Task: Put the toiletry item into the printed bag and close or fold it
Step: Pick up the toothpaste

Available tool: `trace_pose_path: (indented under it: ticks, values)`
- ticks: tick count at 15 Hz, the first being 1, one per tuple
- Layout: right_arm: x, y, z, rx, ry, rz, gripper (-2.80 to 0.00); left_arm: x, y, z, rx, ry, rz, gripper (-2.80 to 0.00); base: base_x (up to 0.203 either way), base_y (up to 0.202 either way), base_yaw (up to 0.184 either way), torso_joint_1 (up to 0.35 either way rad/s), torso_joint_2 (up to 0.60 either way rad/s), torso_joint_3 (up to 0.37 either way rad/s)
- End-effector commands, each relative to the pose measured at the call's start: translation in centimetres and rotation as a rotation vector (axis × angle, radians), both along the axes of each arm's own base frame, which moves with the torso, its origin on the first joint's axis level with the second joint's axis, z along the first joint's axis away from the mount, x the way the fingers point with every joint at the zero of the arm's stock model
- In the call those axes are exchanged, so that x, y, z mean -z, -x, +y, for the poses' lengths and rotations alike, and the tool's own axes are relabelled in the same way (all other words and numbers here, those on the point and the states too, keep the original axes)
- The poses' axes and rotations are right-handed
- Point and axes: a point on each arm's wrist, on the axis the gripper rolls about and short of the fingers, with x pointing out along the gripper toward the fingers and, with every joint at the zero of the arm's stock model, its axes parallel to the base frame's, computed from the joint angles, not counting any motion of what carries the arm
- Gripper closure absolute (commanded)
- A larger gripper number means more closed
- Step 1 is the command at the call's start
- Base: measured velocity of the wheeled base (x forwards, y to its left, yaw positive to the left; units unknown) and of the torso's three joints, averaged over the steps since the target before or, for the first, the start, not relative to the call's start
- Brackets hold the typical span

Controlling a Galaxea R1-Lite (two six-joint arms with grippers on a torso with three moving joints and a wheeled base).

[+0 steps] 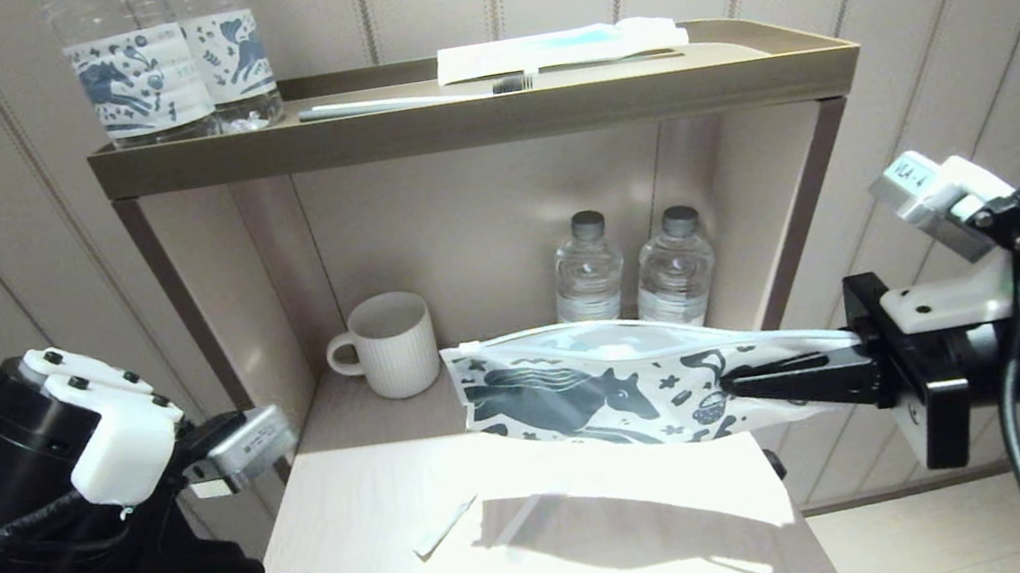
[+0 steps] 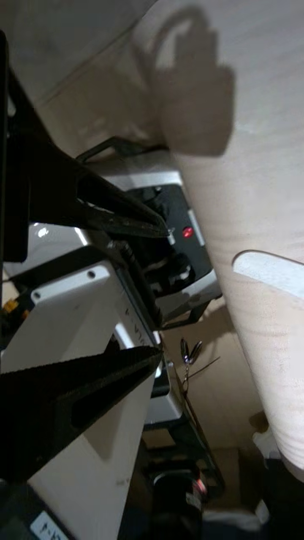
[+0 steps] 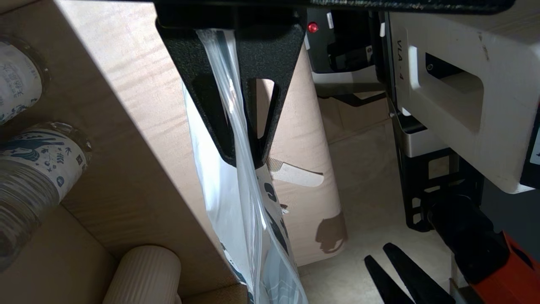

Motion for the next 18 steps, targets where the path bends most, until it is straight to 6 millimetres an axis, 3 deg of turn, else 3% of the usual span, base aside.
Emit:
trace_pose_path:
  ticks: [1, 6, 9, 13, 14, 18]
  values:
    - [-0.1, 0.2, 0.0, -0.006, -0.002, -0.008, 0.0, 0.4, 0.1, -0.3, -0.016, 0.004, 0.069, 0.0, 0.0, 0.0, 0.0, 0.0, 0.0, 0.0]
    - [-0.4, 0.2, -0.1, -0.005, -0.005, -0.02, 0.0, 2.4, -0.9, -2.3, -0.015, -0.106, 0.188, 0.0, 0.0, 0.0, 0.0, 0.0, 0.0, 0.0]
    - [-0.6, 0.4, -0.2, -0.003, -0.008, -0.027, 0.0, 1.9, -0.9, -4.3, 0.084, -0.143, 0.105, 0.0, 0.0, 0.0, 0.0, 0.0, 0.0, 0.0]
    - [-0.9, 0.5, -0.4, 0.005, -0.013, -0.037, 0.0, 3.7, -1.0, -8.2, 0.105, -0.313, 0.021, 0.0, 0.0, 0.0, 0.0, 0.0, 0.0, 0.0]
    - [-1.1, 0.6, -0.5, 0.003, -0.016, -0.043, 0.0, 3.9, -0.8, -8.7, 0.118, -0.335, 0.008, -2.8, 0.0, 0.0, 0.0, 0.0, 0.0, 0.0]
    - [-1.4, 0.5, -0.9, -0.002, -0.027, -0.052, 0.0, 4.9, -1.9, -10.9, 0.093, -0.427, -0.059, -2.8, 0.0, 0.0, 0.0, 0.0, 0.0, 0.0]
